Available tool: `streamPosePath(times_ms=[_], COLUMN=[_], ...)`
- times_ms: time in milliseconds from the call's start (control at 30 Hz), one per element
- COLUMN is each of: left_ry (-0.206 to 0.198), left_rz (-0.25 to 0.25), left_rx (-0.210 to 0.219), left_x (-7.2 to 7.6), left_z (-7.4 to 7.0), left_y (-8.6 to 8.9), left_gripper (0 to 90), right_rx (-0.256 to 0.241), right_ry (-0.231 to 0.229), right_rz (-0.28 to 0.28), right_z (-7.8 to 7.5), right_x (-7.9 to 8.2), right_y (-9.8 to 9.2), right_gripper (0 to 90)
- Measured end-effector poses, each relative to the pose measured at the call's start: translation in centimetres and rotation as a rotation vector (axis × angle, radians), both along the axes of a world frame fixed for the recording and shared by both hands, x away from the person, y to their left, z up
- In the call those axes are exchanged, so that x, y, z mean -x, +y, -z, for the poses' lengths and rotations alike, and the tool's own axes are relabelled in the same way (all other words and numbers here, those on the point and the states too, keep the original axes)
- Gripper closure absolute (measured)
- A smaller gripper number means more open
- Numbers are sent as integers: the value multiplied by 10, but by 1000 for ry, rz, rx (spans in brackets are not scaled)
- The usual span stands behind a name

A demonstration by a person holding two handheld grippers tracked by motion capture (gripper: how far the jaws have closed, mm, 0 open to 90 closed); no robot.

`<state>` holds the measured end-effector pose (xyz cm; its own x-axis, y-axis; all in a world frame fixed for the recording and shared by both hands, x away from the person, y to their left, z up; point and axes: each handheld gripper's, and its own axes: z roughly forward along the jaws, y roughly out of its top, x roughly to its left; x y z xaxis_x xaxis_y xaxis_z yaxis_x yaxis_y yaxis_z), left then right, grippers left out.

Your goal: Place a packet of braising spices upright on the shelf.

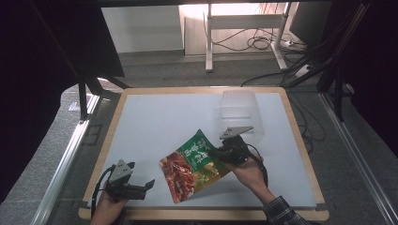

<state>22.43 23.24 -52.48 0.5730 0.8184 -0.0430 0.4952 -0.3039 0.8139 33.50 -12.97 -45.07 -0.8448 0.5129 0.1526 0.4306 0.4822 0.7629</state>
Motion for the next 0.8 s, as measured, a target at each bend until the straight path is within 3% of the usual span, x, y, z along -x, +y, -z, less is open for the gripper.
streamPosePath(times_ms=[467,800], left_ry=[-1,1], left_rz=[1,-3], left_rx=[-2,-8], left_x=[0,0], left_z=[0,0], left_y=[0,0], left_gripper=[0,0], right_rx=[-24,-19], right_ry=[-13,-51], right_rz=[-33,-68], right_z=[-35,-65], right_x=[-3,-1], right_y=[6,15], right_gripper=[896,897])
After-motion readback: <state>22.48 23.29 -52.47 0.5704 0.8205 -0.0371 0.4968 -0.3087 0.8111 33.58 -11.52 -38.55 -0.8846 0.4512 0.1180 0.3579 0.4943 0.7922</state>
